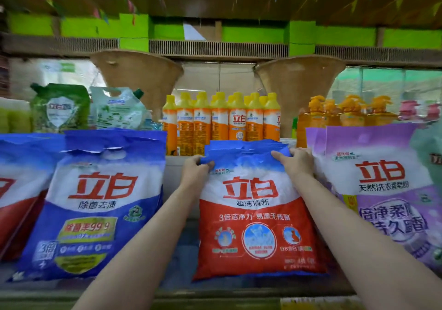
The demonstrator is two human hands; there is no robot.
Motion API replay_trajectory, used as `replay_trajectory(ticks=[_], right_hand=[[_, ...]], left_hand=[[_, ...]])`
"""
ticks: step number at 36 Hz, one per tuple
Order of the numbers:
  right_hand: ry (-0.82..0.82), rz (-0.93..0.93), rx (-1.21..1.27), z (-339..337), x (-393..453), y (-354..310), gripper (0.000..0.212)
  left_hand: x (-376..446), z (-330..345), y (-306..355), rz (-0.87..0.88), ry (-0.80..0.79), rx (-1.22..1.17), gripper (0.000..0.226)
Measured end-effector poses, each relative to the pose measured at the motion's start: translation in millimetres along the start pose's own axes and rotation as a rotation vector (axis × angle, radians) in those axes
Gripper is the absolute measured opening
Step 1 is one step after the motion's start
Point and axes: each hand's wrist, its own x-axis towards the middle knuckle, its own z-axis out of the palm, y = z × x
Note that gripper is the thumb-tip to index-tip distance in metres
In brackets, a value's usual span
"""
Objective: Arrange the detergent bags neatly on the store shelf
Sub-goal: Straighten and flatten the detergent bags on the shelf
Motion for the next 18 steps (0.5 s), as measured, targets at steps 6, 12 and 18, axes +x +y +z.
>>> replay_trajectory(ticks=[6,12,18], right_hand=[[0.006,-0.057,0.158,1,0,10,0.044],[0.082,-0.183,0.093,-4,-10,12,0.043],[0.142,-0.129,0.123,-1,-23,17,0.033]], left_hand=[[3,3,4,0.072,-0.025,0.122,0.015],[-5,7,1,-0.017,0.009,-0.057,0.034],[-14,-6,-4,-0.211,-0.174,-0.263,0.033]])
